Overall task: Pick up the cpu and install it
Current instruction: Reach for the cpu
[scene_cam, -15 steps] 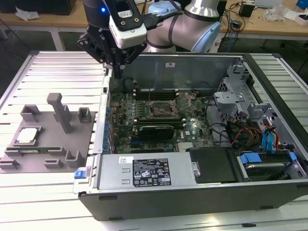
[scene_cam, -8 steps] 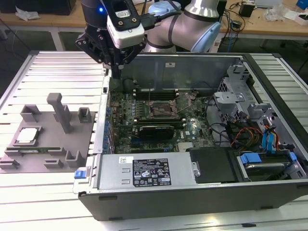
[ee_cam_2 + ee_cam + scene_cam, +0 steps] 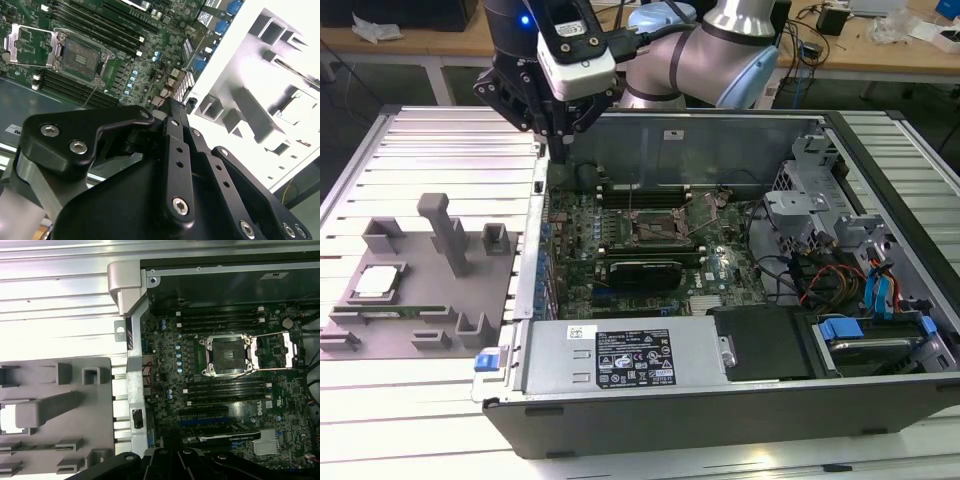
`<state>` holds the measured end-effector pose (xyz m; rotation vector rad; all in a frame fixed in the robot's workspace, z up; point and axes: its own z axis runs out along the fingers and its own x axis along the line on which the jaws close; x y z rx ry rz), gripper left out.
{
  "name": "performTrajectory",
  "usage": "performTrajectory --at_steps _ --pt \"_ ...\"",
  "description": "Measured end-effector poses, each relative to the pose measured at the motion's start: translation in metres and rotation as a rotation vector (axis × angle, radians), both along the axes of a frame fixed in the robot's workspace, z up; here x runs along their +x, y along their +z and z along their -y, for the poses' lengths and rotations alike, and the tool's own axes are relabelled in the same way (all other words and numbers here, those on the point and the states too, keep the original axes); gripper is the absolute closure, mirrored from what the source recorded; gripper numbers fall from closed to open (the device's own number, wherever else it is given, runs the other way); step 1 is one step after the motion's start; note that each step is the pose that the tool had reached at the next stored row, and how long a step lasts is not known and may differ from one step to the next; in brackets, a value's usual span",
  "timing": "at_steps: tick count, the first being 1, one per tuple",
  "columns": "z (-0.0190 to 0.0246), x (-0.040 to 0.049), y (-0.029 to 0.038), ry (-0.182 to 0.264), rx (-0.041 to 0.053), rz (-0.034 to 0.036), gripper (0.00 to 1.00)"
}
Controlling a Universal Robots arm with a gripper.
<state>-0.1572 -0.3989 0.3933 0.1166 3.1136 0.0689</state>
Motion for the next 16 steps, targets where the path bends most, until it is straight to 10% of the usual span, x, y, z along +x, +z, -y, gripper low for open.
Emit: performTrajectory --at_steps 9,16 --pt "0.0000 -0.0069 0.0000 0.000 0.0000 0.0001 0.89" --pt "0.0000 -0.0284 0.0000 0.000 0.0001 0.0034 0.89"
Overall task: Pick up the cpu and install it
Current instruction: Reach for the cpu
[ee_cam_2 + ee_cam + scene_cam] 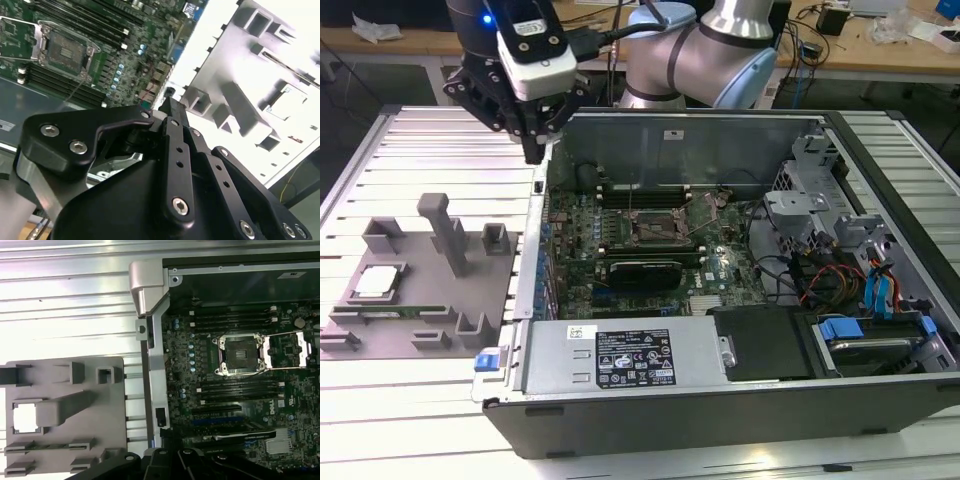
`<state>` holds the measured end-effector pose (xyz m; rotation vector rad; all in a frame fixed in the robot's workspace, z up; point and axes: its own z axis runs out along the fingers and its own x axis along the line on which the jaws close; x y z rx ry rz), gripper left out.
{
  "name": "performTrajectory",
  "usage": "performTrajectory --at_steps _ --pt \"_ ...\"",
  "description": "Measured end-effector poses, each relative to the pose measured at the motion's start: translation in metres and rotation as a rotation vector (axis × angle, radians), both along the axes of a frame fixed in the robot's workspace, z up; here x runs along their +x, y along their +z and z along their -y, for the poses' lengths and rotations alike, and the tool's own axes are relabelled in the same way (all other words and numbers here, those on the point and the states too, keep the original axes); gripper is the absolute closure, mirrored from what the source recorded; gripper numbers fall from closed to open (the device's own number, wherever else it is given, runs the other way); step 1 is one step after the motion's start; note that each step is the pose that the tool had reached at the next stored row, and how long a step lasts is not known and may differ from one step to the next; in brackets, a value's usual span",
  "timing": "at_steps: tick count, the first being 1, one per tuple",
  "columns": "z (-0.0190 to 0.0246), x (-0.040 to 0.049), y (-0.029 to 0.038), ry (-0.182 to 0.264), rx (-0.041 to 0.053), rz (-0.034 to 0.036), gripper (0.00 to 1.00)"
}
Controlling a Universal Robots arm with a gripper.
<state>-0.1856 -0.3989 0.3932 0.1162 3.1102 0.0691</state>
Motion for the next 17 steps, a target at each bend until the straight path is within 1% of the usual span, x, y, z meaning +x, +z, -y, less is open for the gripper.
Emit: performTrajectory --at_steps 2,5,11,13,17 --pt "0.0000 -0.0059 0.0001 0.000 -0.0001 0.0006 0.89" --pt "0.0000 -0.0215 0.0000 0.000 -0.0001 0.0032 0.89" --pt "0.0000 -0.0391 0.0001 0.000 -0.0001 0.0058 0.89" --pt "0.0000 -0.0466 0.0000 0.000 -0.0001 0.0067 0.89" --pt "0.0000 -0.0573 0.0000 0.000 -0.0001 0.0076 0.89"
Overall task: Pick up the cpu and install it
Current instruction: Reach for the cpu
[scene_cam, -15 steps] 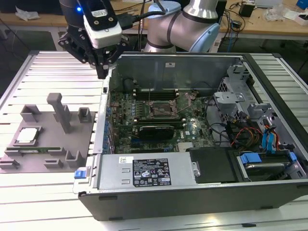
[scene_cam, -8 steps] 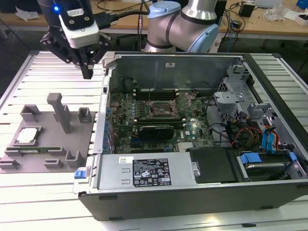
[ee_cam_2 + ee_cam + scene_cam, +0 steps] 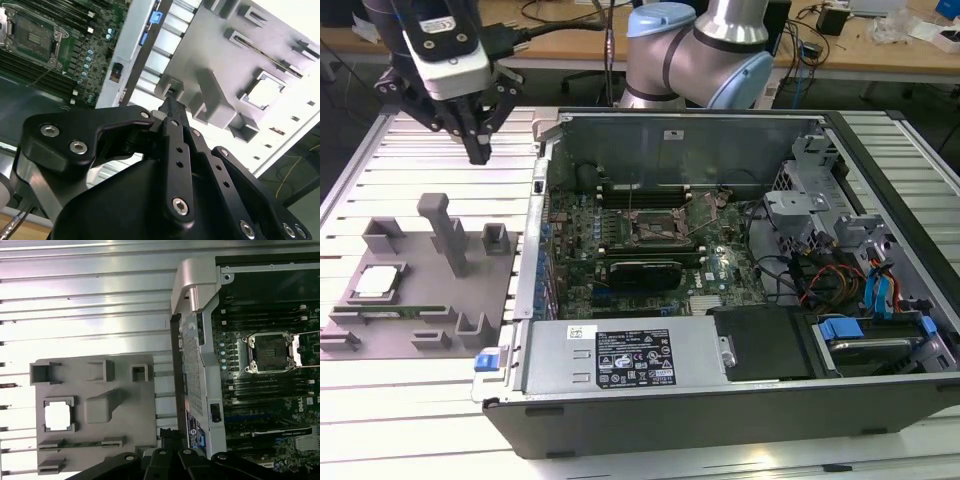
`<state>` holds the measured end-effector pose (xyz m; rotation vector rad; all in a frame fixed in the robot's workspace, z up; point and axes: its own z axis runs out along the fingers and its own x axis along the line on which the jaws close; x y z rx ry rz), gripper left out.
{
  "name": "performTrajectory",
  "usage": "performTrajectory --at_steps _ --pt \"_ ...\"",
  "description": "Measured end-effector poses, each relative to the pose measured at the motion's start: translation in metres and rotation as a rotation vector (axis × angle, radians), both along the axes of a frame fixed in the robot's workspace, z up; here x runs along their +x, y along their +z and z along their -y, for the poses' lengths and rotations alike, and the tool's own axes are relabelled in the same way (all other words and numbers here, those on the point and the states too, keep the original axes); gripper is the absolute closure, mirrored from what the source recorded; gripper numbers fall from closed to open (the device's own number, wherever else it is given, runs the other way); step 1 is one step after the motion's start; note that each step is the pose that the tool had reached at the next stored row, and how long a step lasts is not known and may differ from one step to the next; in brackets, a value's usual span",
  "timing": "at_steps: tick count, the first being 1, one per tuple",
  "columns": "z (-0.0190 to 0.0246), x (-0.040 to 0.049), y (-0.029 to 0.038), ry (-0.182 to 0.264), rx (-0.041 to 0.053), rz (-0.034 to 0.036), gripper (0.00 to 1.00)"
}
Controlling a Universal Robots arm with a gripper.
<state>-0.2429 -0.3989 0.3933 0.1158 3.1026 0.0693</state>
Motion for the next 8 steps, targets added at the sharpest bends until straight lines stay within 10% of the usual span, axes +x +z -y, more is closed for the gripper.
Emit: performTrajectory --at_steps 8 --pt "0.0000 -0.0238 0.0000 0.000 0.0000 0.0022 0.89"
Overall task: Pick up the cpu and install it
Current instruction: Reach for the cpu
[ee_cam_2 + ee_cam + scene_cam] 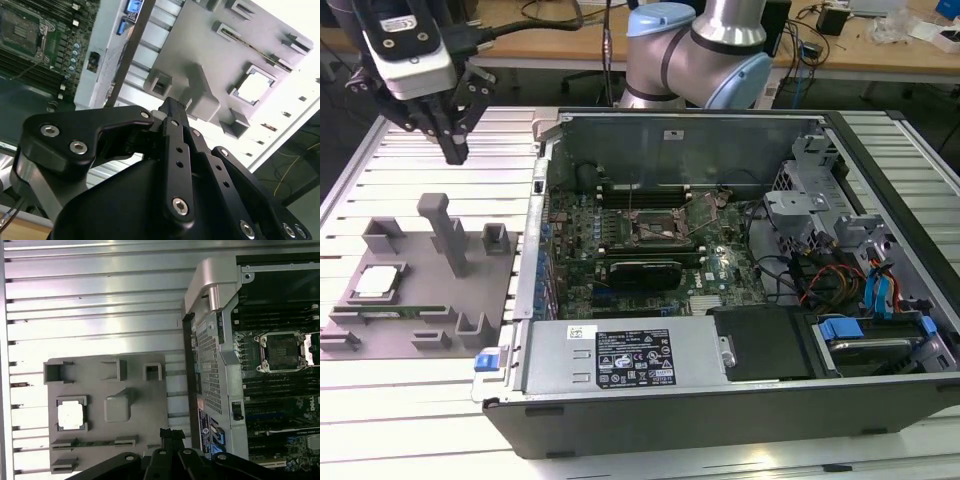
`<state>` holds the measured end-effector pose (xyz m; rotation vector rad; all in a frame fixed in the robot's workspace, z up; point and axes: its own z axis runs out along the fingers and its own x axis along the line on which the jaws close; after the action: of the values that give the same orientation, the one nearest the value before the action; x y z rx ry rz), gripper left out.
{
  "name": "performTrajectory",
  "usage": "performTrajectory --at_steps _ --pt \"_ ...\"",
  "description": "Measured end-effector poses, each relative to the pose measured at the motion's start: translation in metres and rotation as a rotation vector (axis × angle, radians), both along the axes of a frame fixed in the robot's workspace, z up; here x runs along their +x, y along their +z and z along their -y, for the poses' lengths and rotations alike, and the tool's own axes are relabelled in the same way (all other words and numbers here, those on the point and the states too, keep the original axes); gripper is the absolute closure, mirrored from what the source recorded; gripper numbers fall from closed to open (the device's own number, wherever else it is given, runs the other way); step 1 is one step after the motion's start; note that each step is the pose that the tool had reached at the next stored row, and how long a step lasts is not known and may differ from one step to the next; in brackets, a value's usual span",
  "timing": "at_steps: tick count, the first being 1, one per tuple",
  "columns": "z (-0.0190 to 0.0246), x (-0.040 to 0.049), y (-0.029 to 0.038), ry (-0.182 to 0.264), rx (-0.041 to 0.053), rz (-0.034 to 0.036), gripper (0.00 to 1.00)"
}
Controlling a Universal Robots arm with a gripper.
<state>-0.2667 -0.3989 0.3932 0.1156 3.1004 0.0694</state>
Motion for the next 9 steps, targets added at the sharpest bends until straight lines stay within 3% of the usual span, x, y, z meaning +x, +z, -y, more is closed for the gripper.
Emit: performTrajectory --at_steps 9 --pt "0.0000 -0.0284 0.0001 0.000 -0.0001 0.0031 0.89"
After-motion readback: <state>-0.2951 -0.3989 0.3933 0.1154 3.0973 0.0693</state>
